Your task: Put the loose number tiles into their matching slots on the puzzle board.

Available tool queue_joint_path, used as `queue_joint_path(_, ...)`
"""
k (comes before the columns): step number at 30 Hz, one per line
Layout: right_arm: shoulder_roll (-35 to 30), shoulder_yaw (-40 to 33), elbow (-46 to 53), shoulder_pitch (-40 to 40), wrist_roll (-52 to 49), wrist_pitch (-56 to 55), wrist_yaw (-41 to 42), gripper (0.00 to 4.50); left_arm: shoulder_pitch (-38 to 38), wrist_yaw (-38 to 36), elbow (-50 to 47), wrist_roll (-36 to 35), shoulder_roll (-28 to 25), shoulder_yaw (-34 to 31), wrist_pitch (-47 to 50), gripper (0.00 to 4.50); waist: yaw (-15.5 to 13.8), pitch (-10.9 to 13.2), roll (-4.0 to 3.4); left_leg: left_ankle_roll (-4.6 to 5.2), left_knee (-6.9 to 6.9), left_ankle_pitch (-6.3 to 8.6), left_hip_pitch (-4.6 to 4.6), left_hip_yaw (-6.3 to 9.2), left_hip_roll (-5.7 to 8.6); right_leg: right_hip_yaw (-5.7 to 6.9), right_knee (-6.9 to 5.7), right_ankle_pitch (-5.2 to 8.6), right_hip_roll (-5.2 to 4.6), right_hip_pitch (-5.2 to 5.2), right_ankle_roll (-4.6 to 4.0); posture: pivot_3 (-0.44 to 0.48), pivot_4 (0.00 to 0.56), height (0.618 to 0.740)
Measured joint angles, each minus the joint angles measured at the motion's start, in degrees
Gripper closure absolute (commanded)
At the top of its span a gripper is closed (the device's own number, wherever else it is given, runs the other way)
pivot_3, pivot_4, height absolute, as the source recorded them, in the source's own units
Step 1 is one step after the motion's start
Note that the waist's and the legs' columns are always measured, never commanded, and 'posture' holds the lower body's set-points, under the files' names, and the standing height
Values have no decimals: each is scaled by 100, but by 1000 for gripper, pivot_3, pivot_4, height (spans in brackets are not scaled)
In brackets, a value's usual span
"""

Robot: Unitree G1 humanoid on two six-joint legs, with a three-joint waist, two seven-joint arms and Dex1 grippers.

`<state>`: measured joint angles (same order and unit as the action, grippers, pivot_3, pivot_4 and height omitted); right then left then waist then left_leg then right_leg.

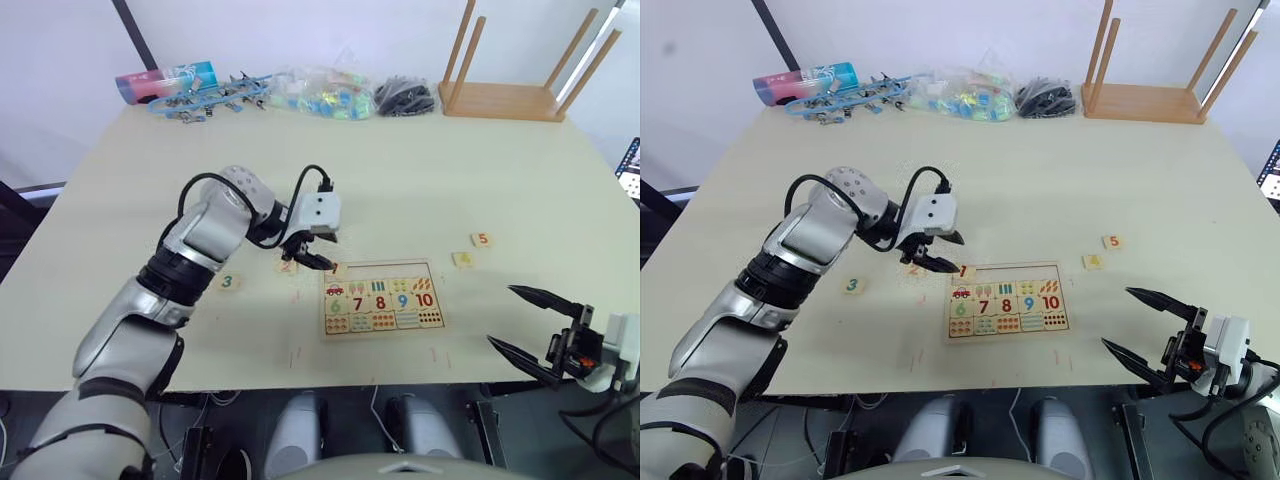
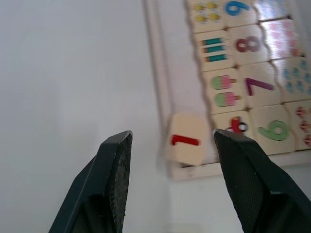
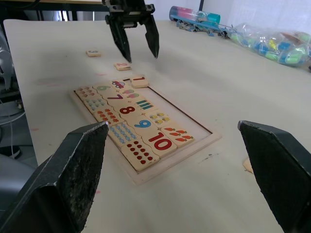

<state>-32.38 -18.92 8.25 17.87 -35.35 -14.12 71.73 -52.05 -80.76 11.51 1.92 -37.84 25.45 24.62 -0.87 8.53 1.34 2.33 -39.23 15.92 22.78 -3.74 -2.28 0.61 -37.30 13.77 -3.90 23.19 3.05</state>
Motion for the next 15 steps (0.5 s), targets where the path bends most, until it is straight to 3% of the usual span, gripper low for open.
queue_joint_path(1, 23, 4, -5, -2, 0, -3, 8, 0, -15, 12, 200, -19, 39, -62, -131, 1670, 1, 0, 0, 0, 0, 0, 0, 0, 0, 0, 0, 0, 0, 0, 0, 0, 150, 737)
queue_joint_path(4, 44, 7, -32, -12, 9, -10, 28, 0, -41, 76, 656, -62, 159, -139, -453, 2475, -1, 0, 1, 0, 0, 0, 1, -1, 0, 0, 0, 0, 0, 0, 0, 0, 150, 737)
queue_joint_path(8, 52, 7, -64, -67, 16, -23, 34, 0, -99, 85, 1354, -178, 426, -305, -1154, 4432, 1, 0, 1, 0, -1, 0, 1, -1, 0, 0, 0, 0, 0, 0, 0, 0, 150, 737)
queue_joint_path(15, 53, 7, -82, -76, 19, -28, 34, 0, -119, -23, 1982, -198, 699, -354, -2106, 4476, 0, 0, 1, 0, -1, 0, 2, -1, 0, 1, 0, 0, 0, 0, 0, 0, 150, 737)
